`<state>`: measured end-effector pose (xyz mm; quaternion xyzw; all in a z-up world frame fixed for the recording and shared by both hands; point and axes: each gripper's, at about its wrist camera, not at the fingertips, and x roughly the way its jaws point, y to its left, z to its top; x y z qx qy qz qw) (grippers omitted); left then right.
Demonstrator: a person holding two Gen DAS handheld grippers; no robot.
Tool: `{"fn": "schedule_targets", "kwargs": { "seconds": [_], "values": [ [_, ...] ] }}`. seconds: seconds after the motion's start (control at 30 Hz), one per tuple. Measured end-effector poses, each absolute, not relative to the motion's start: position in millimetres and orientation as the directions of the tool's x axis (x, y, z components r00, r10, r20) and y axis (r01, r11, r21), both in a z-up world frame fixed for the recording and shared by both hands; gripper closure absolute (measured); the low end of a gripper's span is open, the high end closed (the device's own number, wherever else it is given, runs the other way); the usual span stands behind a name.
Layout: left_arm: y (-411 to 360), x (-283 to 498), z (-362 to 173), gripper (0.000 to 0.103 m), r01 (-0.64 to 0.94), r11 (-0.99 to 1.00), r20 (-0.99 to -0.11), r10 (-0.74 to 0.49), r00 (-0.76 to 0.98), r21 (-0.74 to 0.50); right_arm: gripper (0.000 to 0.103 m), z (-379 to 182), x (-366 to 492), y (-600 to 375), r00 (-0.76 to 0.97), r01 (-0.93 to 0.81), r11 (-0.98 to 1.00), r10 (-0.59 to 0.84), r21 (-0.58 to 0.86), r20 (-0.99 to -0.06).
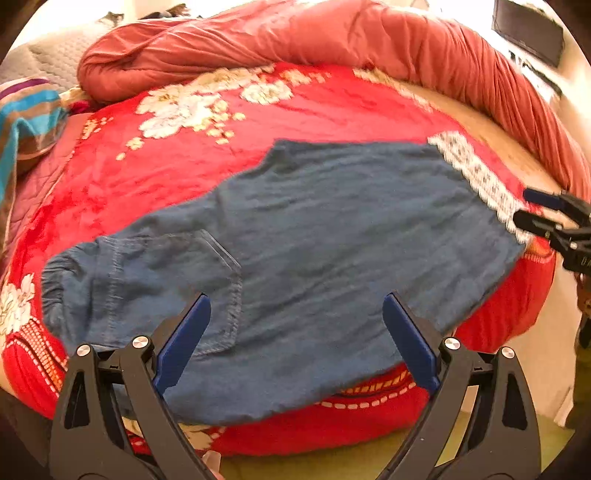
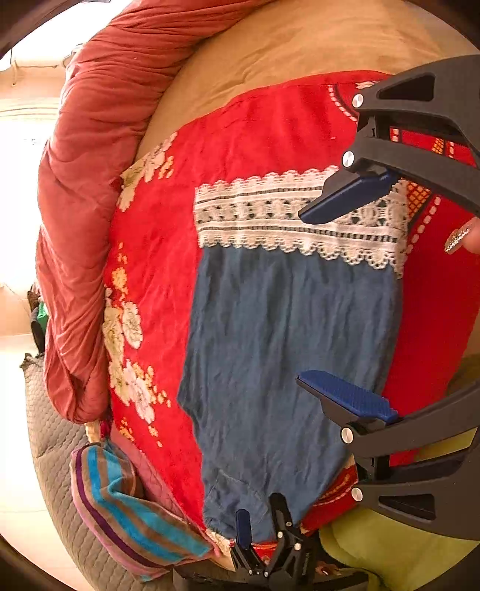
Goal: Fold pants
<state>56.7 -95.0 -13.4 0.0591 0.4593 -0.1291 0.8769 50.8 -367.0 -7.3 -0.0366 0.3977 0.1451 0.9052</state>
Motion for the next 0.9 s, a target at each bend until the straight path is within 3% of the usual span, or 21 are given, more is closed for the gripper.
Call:
{"fn": "schedule_targets", "kwargs": {
  "seconds": [0.37,0.9],
  "values": [
    [-103,61,-49,0.012,0.300,0.954,-0.878,-0.163,0.450,-0.024,0.022,-47,51,-363,0.553,-0.275,0.959,0.211,0.063,-0.806],
    [-93,50,-11,0.010,0.233,0.972,-0.816,-0.156,0.556,-0.027,0.023,-7,37,-390,0.651,-0.255,0.961,0.255,0.110,-0.716]
  ]
}}
